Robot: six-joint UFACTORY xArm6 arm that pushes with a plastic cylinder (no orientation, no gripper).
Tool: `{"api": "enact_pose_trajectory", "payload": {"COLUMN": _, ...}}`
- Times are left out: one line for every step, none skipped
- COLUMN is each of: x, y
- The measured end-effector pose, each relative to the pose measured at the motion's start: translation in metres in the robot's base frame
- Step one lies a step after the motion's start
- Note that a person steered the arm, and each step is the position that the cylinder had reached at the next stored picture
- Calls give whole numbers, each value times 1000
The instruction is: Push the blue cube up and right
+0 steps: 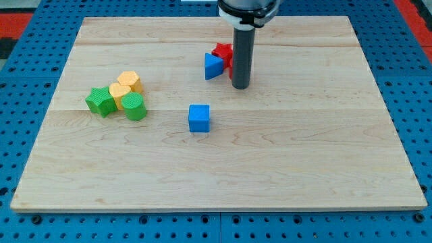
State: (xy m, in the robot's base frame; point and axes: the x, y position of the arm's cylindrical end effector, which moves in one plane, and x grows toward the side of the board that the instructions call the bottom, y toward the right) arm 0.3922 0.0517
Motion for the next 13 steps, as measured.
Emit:
{"api": "enact_pose_trajectory", "payload": {"x": 45, "y": 38}}
{"api": "enact_pose_trajectory", "payload": {"x": 133, "y": -4}}
{"api": "enact_pose_trajectory", "payload": {"x": 169, "y": -80}}
{"api": "enact_pose_trajectory", "payload": {"x": 139, "y": -124}}
{"api": "enact_pose_trajectory", "payload": {"x": 98, "y": -124}}
{"api": "enact_pose_trajectory", "payload": {"x": 74, "y": -124}}
{"api": "enact_pose_trajectory", "payload": {"x": 69, "y": -111}}
{"api": "enact_pose_trajectory", "payload": {"x": 69, "y": -95}}
{"api": "enact_pose_trajectory", "payload": {"x": 76, "y": -94}}
{"api": "enact_pose_trajectory", "payload": {"x": 89, "y": -94}}
{"api": "enact_pose_trajectory", "payload": {"x": 91, "y": -74}}
{"api": "enact_pose_trajectory", "payload": {"x": 79, "y": -44}}
{"api": "enact_pose_trajectory", "payload": {"x": 32, "y": -21}}
